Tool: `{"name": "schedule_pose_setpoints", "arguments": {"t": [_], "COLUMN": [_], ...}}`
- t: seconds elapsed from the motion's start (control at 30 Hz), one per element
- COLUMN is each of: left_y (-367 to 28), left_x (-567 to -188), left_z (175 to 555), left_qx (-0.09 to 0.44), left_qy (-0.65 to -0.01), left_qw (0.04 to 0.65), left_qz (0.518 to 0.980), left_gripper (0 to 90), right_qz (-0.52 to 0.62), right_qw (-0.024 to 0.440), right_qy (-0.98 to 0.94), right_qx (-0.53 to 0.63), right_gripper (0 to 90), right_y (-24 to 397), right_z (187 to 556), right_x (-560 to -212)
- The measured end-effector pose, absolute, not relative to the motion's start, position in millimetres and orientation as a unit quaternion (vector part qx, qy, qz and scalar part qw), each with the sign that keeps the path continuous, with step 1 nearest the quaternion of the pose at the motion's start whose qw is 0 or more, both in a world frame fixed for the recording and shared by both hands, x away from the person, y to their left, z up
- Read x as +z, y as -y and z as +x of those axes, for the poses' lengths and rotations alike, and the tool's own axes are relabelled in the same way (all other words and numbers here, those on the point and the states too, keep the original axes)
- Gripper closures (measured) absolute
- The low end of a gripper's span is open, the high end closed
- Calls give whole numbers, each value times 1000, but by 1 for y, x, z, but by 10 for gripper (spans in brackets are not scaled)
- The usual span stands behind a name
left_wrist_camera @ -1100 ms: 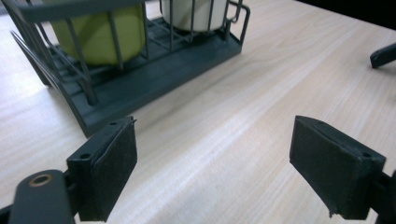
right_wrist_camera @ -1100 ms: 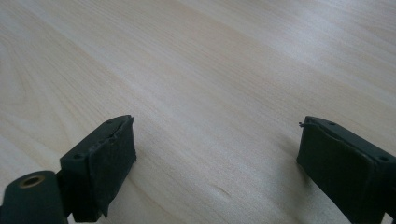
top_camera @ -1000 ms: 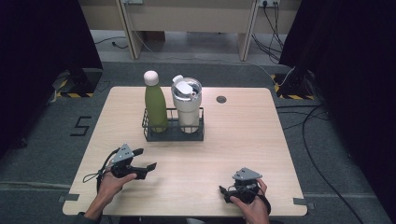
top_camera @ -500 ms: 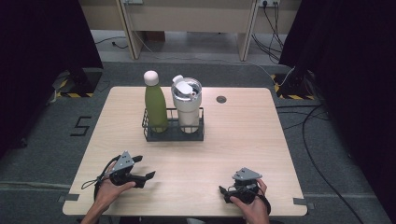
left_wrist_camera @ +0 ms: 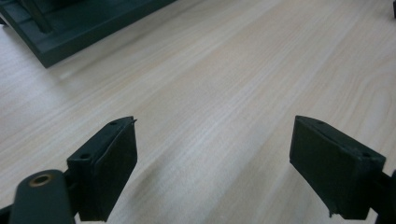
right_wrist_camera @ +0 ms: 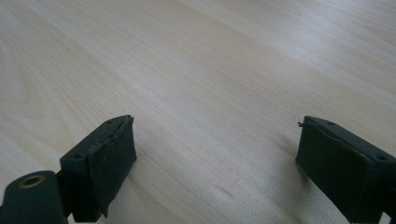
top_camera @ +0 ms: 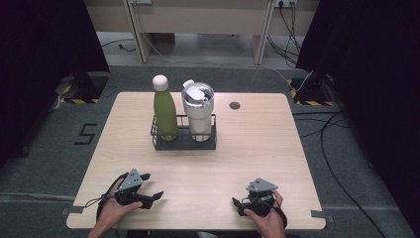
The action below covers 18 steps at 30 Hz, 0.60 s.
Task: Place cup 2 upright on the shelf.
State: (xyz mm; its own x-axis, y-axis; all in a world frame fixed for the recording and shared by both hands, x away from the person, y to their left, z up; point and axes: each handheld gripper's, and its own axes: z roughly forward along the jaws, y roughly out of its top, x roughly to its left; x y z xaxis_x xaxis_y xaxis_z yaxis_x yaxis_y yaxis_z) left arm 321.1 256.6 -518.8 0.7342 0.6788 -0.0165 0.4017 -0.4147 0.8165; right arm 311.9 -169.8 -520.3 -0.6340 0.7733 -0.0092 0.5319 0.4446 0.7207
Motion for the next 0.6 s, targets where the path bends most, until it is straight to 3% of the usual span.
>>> {"name": "schedule_pose_setpoints", "arguments": {"t": [0.6], "left_y": [-257], "left_x": [-523], "left_z": [305], "left_qx": [162], "left_qy": [-332], "left_qw": [408], "left_qz": [835], "left_gripper": [149], "right_qz": [391], "right_qw": [171], "right_qy": [-833], "right_qx": [353], "right_gripper": [121], "right_y": [169], "right_z": [311], "right_x": [-520]}}
